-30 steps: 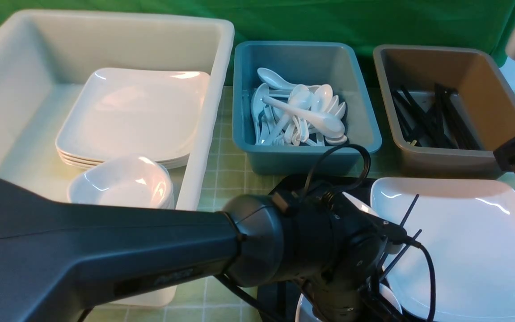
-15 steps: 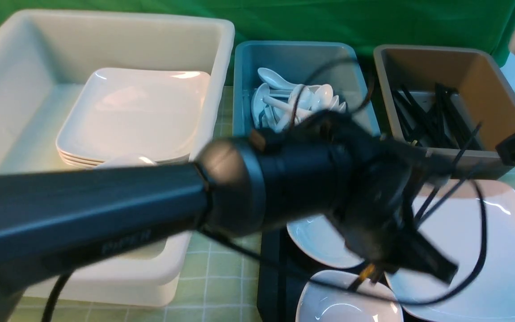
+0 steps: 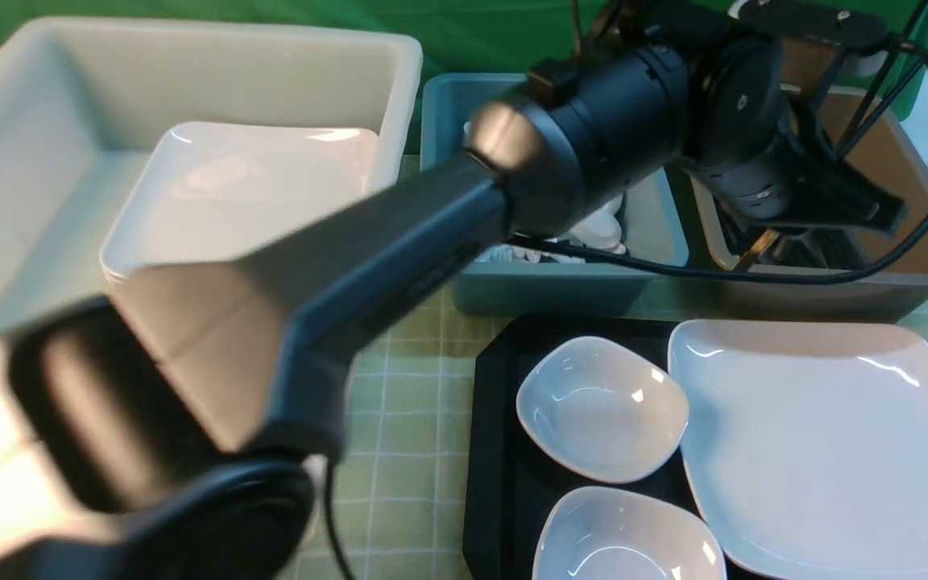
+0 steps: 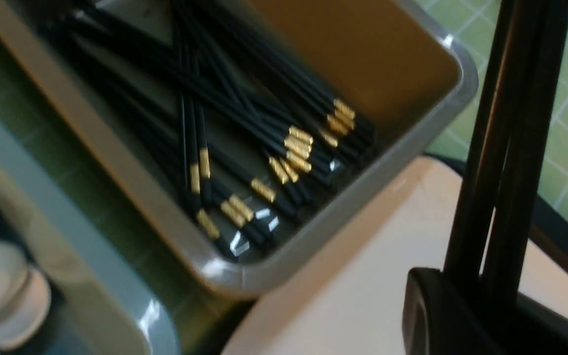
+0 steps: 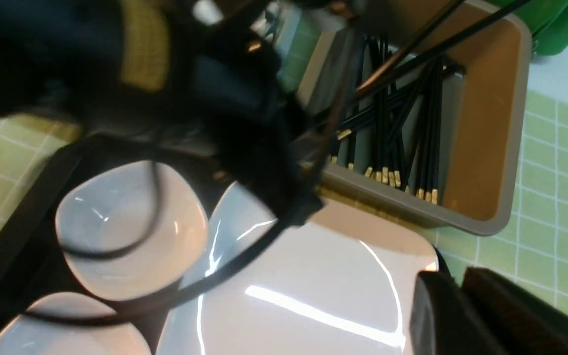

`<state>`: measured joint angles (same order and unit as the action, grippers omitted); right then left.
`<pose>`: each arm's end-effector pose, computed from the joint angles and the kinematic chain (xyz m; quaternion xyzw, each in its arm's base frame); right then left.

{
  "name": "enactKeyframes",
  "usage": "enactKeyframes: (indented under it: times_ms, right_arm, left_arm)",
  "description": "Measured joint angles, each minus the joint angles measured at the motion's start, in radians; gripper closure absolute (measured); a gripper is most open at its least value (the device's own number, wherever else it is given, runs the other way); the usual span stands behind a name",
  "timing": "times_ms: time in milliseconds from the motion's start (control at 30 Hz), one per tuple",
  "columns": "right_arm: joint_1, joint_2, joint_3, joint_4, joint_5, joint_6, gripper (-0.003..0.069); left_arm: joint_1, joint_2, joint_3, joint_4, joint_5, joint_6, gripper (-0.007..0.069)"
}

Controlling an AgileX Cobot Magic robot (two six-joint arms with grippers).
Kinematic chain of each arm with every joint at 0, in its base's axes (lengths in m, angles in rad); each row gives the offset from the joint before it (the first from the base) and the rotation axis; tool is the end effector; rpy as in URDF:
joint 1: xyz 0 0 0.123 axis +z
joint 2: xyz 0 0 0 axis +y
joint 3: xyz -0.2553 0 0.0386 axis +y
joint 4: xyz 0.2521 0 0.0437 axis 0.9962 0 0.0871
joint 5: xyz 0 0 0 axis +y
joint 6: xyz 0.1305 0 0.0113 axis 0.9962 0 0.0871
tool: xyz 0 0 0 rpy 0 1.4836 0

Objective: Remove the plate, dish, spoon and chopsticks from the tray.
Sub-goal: Use the left arm to put the chopsticks into the small storage box on the right

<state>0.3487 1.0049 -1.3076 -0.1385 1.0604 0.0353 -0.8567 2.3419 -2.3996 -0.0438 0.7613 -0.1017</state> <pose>0.2173 0.0622 0.3956 -0.1443 0.8866 0.0150 0.4393 0.3648 -0.4270 0.2616 0.3207 0.8282 -0.2301 0.3979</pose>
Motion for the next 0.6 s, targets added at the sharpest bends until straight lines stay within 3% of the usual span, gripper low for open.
enactKeyframes:
  times_ms: [200, 600]
  right_arm:
    - [0.0, -0.022, 0.0, 0.001, 0.003, 0.0, 0.0595]
    - [0.0, -0.047, -0.001, 0.001, 0.003, -0.003, 0.0582]
  left_arm:
    - [0.03, 0.192, -0.217, -0.034, -0.115, 0.027, 0.0607]
    - [0.06, 0.271, -0.235, -0.074, -0.361, 0.102, 0.0607]
